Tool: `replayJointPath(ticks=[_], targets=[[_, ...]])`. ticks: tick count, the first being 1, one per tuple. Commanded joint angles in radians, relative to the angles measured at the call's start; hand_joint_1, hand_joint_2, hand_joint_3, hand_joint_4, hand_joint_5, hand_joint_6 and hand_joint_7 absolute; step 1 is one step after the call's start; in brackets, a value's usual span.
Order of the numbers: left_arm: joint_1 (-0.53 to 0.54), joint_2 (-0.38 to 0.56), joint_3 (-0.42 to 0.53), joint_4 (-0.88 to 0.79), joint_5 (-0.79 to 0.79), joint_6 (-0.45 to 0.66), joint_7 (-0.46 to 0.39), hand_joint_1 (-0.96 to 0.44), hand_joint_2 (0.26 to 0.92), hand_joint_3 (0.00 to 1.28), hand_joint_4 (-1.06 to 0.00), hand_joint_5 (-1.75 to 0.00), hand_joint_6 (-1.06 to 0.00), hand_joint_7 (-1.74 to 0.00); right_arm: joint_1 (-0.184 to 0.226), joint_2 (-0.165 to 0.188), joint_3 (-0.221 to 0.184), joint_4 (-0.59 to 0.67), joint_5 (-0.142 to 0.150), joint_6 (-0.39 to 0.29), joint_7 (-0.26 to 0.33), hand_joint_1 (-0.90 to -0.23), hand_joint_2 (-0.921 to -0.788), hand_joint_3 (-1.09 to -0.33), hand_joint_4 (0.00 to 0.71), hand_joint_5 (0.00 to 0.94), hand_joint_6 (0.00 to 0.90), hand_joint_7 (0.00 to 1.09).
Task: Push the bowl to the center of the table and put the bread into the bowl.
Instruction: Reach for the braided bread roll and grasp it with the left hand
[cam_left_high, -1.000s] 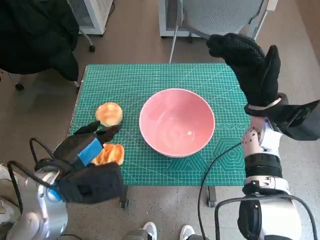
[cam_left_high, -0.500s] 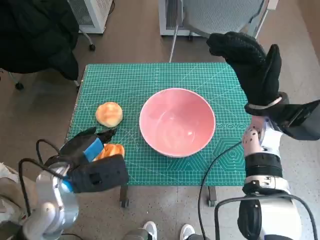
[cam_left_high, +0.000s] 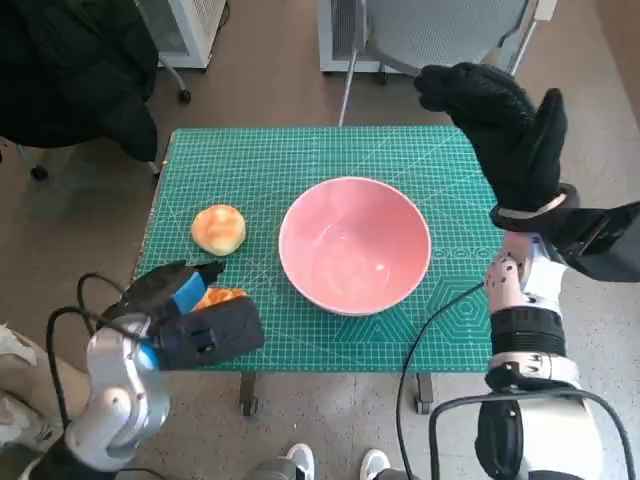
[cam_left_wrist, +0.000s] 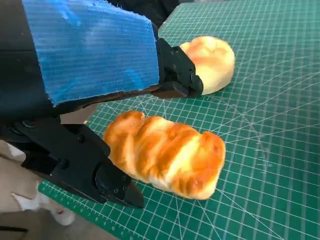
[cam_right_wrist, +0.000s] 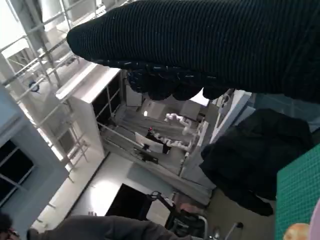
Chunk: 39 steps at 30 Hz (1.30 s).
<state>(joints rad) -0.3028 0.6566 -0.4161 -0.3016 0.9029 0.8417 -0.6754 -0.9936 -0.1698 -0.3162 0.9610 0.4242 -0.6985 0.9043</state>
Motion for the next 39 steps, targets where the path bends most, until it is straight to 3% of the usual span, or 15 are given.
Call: replayJointPath(ticks=[1,3,4,5,6,7,10,13,28,39], targets=[[-0.011,-0.016,-0.012,0.053,0.030,-0.027,0.024,0.09,0.794,0.03,-0.45,-1.42,-0.58,-0.04,0.030,0.001,0.003,-0.002,0.008,0.015,0.018,-0.694,-0.921,-0.855,0.271,0.003,0.339,0.00],[-0.011,-0.018,-0.013,0.068,0.037,-0.039,0.032,0.11,0.812,0.03,-0.53,-1.58,-0.64,-0.06,0.030,0.000,0.004,-0.004,0.011,0.016,0.021,-0.694,-0.921,-0.855,0.271,0.002,0.339,0.00],[-0.011,-0.019,-0.012,0.074,0.040,-0.044,0.035,0.16,0.781,0.14,-0.55,-1.54,-0.67,-0.08,0.030,0.000,0.004,-0.006,0.011,0.017,0.022,-0.694,-0.921,-0.856,0.271,0.002,0.339,0.00],[-0.011,-0.020,-0.011,0.077,0.043,-0.048,0.036,0.25,0.700,0.36,-0.60,-1.48,-0.71,-0.12,0.030,0.001,0.004,-0.006,0.012,0.017,0.023,-0.694,-0.921,-0.856,0.271,0.002,0.339,0.00],[-0.010,-0.020,-0.010,0.081,0.046,-0.056,0.039,0.20,0.697,0.38,-0.61,-1.43,-0.71,-0.33,0.031,0.001,0.004,-0.009,0.013,0.019,0.025,-0.695,-0.921,-0.856,0.272,0.002,0.340,0.00],[-0.009,-0.019,-0.009,0.086,0.049,-0.064,0.041,0.11,0.670,0.48,-0.62,-1.37,-0.67,-0.79,0.032,0.002,0.004,-0.012,0.014,0.019,0.027,-0.696,-0.921,-0.856,0.271,0.002,0.340,0.00],[-0.008,-0.018,-0.006,0.099,0.054,-0.083,0.043,0.04,0.613,0.63,-0.62,-1.47,-0.67,-0.98,0.034,0.003,0.004,-0.018,0.017,0.021,0.032,-0.698,-0.921,-0.855,0.270,0.001,0.343,0.01],[-0.011,-0.022,0.001,0.111,0.053,-0.094,0.040,0.02,0.594,0.68,-0.60,-1.53,-0.68,-1.05,0.036,0.005,0.004,-0.025,0.020,0.024,0.038,-0.704,-0.921,-0.852,0.271,0.002,0.347,0.01],[-0.017,-0.038,0.035,0.136,0.027,-0.126,0.031,0.01,0.679,0.59,-0.52,-1.60,-0.66,-1.05,0.037,0.006,0.002,-0.030,0.034,0.026,0.058,-0.719,-0.921,-0.850,0.289,0.007,0.356,0.01],[-0.021,-0.040,0.046,0.135,0.032,-0.137,0.025,0.01,0.681,0.61,-0.48,-1.65,-0.63,-1.07,0.044,0.007,0.009,-0.042,0.038,0.015,0.061,-0.703,-0.921,-0.856,0.290,0.005,0.355,0.01]])
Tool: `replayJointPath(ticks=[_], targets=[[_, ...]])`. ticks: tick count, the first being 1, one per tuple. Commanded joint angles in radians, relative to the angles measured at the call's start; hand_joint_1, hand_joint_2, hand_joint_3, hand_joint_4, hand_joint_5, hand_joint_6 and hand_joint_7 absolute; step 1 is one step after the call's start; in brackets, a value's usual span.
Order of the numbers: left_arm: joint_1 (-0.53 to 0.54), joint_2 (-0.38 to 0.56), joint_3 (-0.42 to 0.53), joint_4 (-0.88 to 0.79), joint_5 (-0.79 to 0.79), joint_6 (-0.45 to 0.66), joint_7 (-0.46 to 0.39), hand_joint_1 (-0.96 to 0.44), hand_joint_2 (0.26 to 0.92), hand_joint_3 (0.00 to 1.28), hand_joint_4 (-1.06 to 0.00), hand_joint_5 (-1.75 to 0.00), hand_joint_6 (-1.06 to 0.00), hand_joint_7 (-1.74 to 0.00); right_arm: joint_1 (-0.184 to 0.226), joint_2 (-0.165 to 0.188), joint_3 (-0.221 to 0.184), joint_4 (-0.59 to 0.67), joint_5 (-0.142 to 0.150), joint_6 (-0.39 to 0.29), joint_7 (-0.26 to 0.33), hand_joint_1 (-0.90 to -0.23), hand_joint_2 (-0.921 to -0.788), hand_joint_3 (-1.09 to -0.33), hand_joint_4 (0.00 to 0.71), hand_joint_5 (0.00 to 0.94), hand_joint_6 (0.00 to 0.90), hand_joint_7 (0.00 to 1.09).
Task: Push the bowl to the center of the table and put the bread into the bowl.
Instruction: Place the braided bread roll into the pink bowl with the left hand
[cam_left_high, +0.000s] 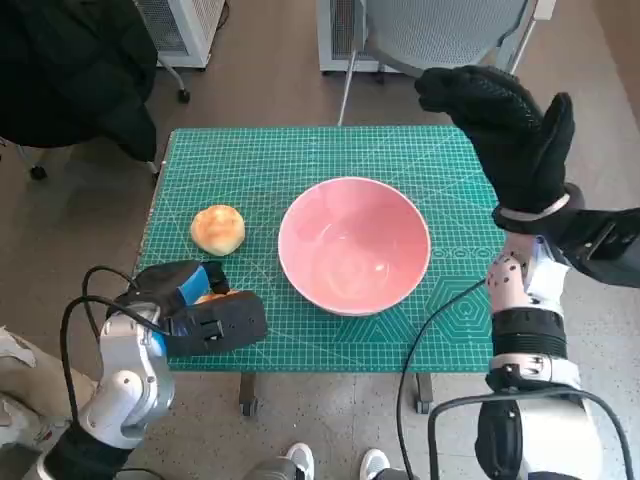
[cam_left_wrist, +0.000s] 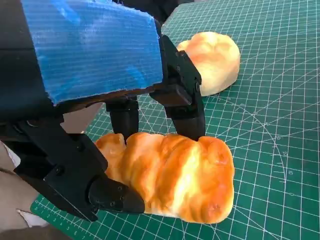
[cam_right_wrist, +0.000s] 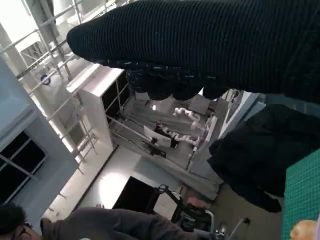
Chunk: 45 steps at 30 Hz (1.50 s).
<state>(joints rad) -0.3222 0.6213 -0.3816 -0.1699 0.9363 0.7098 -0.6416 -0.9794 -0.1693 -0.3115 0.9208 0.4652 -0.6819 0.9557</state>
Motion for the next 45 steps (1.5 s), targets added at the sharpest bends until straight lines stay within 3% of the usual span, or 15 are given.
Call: replayJointPath(ticks=[1,11,22,38,45], targets=[[-0.003,-0.003,0.016,-0.001,-0.002,-0.006,-0.008,0.01,0.689,0.59,-0.49,-1.63,-0.63,-1.07,0.031,0.006,0.005,-0.003,-0.004,-0.004,0.009,-0.703,-0.921,-0.857,0.289,0.004,0.355,0.01],[-0.003,-0.002,0.032,-0.015,0.000,-0.017,-0.012,0.00,0.709,0.53,-0.52,-1.57,-0.66,-1.03,0.029,0.005,0.008,-0.001,-0.004,-0.009,0.007,-0.703,-0.921,-0.858,0.288,0.003,0.354,0.01],[-0.006,0.037,0.124,-0.248,0.011,-0.013,-0.104,0.00,0.738,0.43,-0.61,-1.47,-0.68,-0.99,0.030,0.009,0.010,-0.001,-0.003,-0.011,0.004,-0.702,-0.921,-0.853,0.291,0.003,0.356,0.01],[-0.039,0.058,0.256,-0.422,-0.048,-0.103,-0.149,0.01,0.633,0.58,-0.65,-1.47,-0.72,-0.97,0.022,0.012,0.006,0.015,-0.001,-0.008,0.008,-0.703,-0.921,-0.849,0.292,0.002,0.356,0.01],[-0.080,0.067,0.303,-0.461,-0.089,-0.143,-0.161,0.01,0.689,0.45,-0.70,-1.38,-0.75,-0.91,0.020,0.014,0.004,0.017,0.002,-0.003,0.009,-0.714,-0.921,-0.844,0.292,0.001,0.357,0.01]])
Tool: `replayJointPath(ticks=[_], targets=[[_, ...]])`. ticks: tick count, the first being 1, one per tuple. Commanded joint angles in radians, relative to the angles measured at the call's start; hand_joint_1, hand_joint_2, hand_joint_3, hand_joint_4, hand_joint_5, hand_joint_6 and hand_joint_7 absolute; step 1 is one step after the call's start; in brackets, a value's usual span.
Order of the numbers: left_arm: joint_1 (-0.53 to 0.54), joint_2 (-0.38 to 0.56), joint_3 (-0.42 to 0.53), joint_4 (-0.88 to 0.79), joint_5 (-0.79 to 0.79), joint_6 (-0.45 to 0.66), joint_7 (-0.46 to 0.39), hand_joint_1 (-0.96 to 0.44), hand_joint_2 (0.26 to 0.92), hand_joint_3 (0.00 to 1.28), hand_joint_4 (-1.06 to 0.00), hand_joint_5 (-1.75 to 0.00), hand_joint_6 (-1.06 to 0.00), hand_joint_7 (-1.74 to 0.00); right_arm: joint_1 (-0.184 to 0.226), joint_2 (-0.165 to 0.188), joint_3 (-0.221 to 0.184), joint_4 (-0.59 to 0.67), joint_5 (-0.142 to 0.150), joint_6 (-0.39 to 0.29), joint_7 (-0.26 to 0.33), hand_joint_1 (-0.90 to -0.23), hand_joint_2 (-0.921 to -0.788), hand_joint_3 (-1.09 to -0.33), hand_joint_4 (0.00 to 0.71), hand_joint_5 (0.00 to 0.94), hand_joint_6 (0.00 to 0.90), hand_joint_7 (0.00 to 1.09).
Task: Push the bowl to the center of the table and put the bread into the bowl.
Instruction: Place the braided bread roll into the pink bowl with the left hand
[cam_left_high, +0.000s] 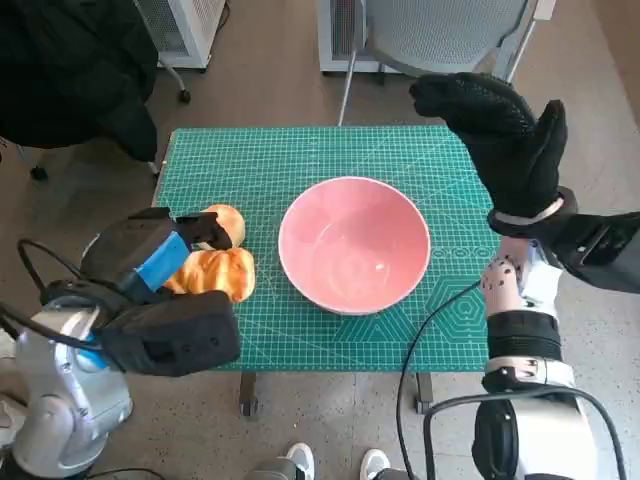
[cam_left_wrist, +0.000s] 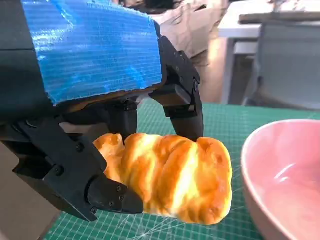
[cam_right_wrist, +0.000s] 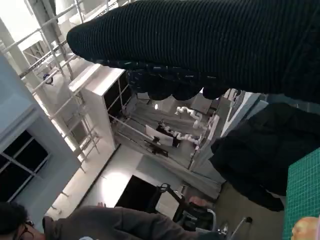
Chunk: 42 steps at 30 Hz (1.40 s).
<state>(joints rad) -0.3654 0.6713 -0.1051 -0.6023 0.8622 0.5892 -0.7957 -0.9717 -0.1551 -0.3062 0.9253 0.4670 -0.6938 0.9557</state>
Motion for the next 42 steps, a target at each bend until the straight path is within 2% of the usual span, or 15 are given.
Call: replayJointPath(ticks=[1,10,13,21,27,32,35,38,39,40,41,42], targets=[[-0.043,0.018,0.028,-0.030,-0.017,-0.025,-0.009,0.01,0.689,0.45,-0.70,-1.38,-0.75,-0.91,0.013,0.000,-0.001,0.012,0.001,0.010,0.009,-0.715,-0.921,-0.842,0.292,0.001,0.357,0.01],[-0.095,0.003,0.015,-0.005,-0.014,-0.033,-0.013,0.01,0.698,0.44,-0.69,-1.38,-0.74,-0.91,0.016,0.000,-0.003,0.009,0.002,0.004,0.011,-0.717,-0.921,-0.832,0.293,0.001,0.358,0.01],[-0.101,0.001,0.010,-0.003,-0.010,-0.033,-0.015,0.01,0.679,0.49,-0.68,-1.41,-0.73,-0.93,0.018,0.002,-0.003,0.006,0.002,0.003,0.011,-0.714,-0.921,-0.832,0.293,0.001,0.358,0.01],[-0.245,-0.033,-0.069,0.063,0.019,-0.010,-0.064,0.01,0.646,0.57,-0.65,-1.47,-0.72,-0.97,0.023,0.001,-0.004,-0.006,0.003,0.002,0.007,-0.710,-0.921,-0.835,0.293,0.001,0.358,0.01],[-0.386,-0.083,-0.142,0.130,0.044,0.001,-0.104,0.01,0.695,0.49,-0.63,-1.47,-0.70,-0.96,0.030,-0.001,-0.003,-0.021,-0.001,0.001,0.000,-0.706,-0.921,-0.841,0.291,0.000,0.357,0.01],[-0.463,-0.121,-0.179,0.199,0.042,-0.026,-0.089,0.01,0.726,0.44,-0.61,-1.48,-0.71,-0.94,0.038,-0.005,-0.002,-0.031,-0.006,-0.003,-0.009,-0.706,-0.921,-0.845,0.290,0.000,0.356,0.01],[-0.512,-0.154,-0.211,0.261,0.048,-0.046,-0.067,0.01,0.802,0.32,-0.58,-1.48,-0.70,-0.93,0.045,-0.007,-0.001,-0.038,-0.010,-0.008,-0.016,-0.710,-0.921,-0.848,0.286,0.000,0.354,0.00],[-0.582,-0.210,-0.266,0.358,0.082,-0.037,-0.060,0.00,0.859,0.28,-0.53,-1.40,-0.57,-1.19,0.053,-0.010,0.002,-0.048,-0.015,-0.011,-0.024,-0.712,-0.921,-0.852,0.282,0.000,0.349,0.00],[-0.597,-0.222,-0.279,0.380,0.090,-0.033,-0.061,0.08,0.844,0.33,-0.52,-1.43,-0.52,-1.07,0.055,-0.010,0.002,-0.051,-0.015,-0.011,-0.026,-0.712,-0.921,-0.853,0.282,0.000,0.348,0.00],[-0.626,-0.244,-0.304,0.419,0.114,-0.019,-0.070,0.19,0.775,0.50,-0.49,-1.51,-0.48,-0.80,0.058,-0.012,0.003,-0.056,-0.016,-0.010,-0.030,-0.712,-0.921,-0.854,0.282,0.000,0.347,0.00],[-0.646,-0.261,-0.321,0.446,0.133,-0.008,-0.078,0.25,0.734,0.62,-0.45,-1.58,-0.42,-0.58,0.061,-0.012,0.004,-0.060,-0.017,-0.010,-0.032,-0.711,-0.921,-0.856,0.281,0.000,0.347,0.00],[-0.666,-0.280,-0.338,0.476,0.149,0.001,-0.081,0.30,0.707,0.69,-0.43,-1.63,-0.38,-0.43,0.064,-0.013,0.006,-0.066,-0.018,-0.009,-0.036,-0.710,-0.921,-0.857,0.281,0.000,0.346,0.00]])
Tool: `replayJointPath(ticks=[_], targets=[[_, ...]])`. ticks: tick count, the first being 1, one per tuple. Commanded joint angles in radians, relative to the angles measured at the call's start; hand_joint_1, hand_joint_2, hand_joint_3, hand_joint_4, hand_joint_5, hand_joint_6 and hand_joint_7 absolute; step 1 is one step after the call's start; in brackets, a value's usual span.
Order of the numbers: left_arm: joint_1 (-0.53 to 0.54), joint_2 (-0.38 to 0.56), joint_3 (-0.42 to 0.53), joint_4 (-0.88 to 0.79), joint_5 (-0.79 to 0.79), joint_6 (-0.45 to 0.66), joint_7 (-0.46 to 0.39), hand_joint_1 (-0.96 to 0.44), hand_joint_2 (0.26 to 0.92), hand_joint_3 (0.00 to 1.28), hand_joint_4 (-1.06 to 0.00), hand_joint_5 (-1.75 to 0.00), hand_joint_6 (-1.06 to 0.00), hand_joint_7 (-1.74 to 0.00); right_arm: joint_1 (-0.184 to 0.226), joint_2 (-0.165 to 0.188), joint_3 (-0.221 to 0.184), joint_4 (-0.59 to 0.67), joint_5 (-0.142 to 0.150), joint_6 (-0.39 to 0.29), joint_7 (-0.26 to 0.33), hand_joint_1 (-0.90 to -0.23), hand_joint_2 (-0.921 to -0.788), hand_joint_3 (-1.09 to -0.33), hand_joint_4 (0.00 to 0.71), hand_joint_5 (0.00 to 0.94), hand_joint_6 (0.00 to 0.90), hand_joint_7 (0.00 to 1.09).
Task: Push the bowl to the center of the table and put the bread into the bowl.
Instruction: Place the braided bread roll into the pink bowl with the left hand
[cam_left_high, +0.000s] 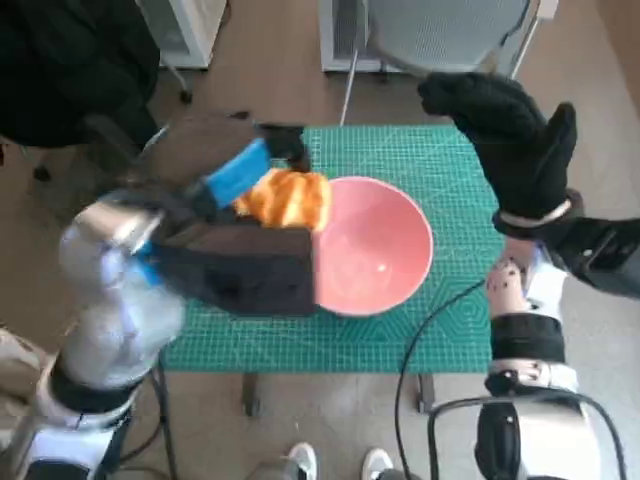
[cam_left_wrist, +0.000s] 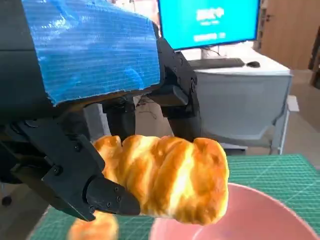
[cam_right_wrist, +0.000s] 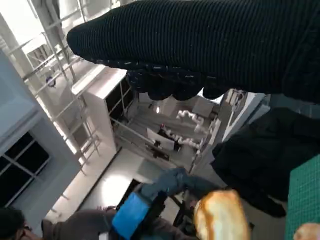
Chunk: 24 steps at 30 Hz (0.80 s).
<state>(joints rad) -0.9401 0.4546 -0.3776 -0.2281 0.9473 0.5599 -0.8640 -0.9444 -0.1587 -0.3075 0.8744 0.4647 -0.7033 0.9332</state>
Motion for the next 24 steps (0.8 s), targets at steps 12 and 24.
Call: replayJointPath(ticks=[12,24], targets=[[-0.167,-0.148,-0.089,0.256,0.033,-0.022,0.019,0.02,0.862,0.36,-0.44,-1.44,-0.45,-1.34,0.068,-0.015,0.022,-0.071,-0.015,0.017,-0.043,-0.706,-0.921,-0.873,0.274,0.000,0.337,0.00],[-0.240,-0.237,-0.124,0.493,-0.037,-0.122,0.116,0.13,0.839,0.51,-0.34,-1.59,-0.33,-1.18,0.104,-0.022,0.037,-0.122,-0.022,0.017,-0.082,-0.693,-0.921,-0.888,0.262,0.000,0.317,0.00]])
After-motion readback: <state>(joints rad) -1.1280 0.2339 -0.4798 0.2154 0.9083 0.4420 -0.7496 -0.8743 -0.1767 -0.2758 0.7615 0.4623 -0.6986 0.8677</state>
